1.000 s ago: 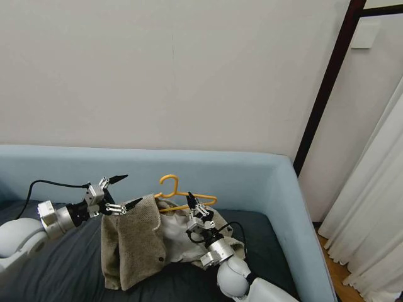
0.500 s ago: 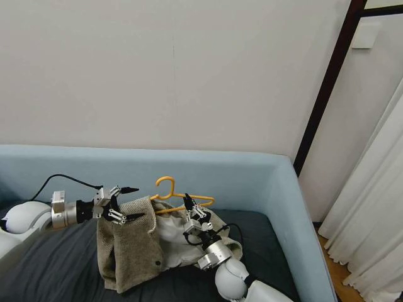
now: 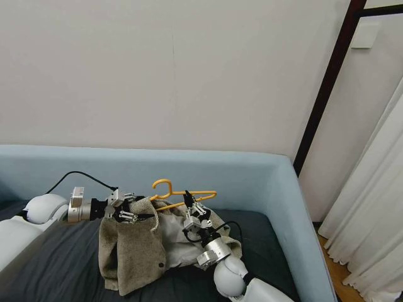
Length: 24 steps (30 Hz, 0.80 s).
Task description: Pick up the clothes from the sofa and hang them on the clothes hanger.
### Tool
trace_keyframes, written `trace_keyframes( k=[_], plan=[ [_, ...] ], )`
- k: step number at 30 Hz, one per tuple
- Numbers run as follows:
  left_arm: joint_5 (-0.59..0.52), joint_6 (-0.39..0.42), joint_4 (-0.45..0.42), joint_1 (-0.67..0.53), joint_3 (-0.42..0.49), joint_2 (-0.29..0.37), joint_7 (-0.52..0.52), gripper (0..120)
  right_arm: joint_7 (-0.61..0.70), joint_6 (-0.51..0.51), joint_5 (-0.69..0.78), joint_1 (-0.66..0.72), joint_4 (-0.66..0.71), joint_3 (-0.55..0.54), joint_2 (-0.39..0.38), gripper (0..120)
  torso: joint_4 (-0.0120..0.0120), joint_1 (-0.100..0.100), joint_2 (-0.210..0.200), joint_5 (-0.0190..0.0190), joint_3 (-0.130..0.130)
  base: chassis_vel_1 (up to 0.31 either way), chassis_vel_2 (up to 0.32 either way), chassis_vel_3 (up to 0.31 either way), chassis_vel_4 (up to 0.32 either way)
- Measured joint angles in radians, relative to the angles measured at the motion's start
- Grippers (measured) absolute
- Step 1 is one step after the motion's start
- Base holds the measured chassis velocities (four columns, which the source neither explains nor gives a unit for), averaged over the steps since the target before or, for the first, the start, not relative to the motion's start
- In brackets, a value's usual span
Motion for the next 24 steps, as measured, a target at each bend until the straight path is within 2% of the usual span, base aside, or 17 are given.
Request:
trace_keyframes(
  k=[5, 6, 9, 12, 19, 21, 24],
  plan=[
    [0.008, 0.003, 0.022, -0.012, 0.007, -0.020, -0.001, 23, 0.001, -0.001, 0.005, 0.008, -0.004, -0.003, 0.009, 4, 0.0000, 0.000, 0.000, 0.0000, 0.000, 0.000, 0.000, 0.000, 0.000],
    [0.008, 0.003, 0.022, -0.012, 0.007, -0.020, -0.001, 23, 0.001, -0.001, 0.005, 0.008, -0.004, -0.003, 0.009, 4, 0.0000, 0.000, 0.000, 0.0000, 0.000, 0.000, 0.000, 0.000, 0.000],
    [0.005, 0.003, 0.032, -0.017, 0.017, -0.030, -0.013, 11, 0.002, -0.002, 0.007, 0.010, -0.005, -0.003, 0.010, 4, 0.0000, 0.000, 0.000, 0.0000, 0.000, 0.000, 0.000, 0.000, 0.000],
    [0.001, 0.009, 0.044, -0.024, 0.023, -0.039, -0.007, 4, 0.004, -0.003, 0.008, 0.011, -0.004, -0.003, 0.010, 4, 0.0000, 0.000, 0.000, 0.0000, 0.000, 0.000, 0.000, 0.000, 0.000],
    [-0.003, 0.022, 0.059, -0.032, 0.023, -0.053, 0.020, 4, 0.014, -0.003, 0.033, 0.010, 0.002, -0.007, 0.006, 8, -0.0001, 0.000, 0.000, 0.0000, 0.000, 0.000, 0.000, 0.000, 0.000],
    [-0.006, 0.035, 0.069, -0.033, 0.021, -0.061, 0.025, 4, 0.023, 0.011, 0.087, 0.005, 0.018, -0.015, 0.004, 19, 0.0000, 0.000, 0.000, -0.0003, 0.000, 0.000, 0.000, 0.000, 0.000],
    [-0.017, 0.058, 0.079, -0.021, 0.007, -0.071, 0.005, 4, -0.024, 0.136, 0.136, -0.008, 0.029, -0.007, -0.008, 32, -0.0001, 0.000, 0.000, -0.0001, 0.000, 0.000, 0.000, 0.000, 0.000]
  ],
)
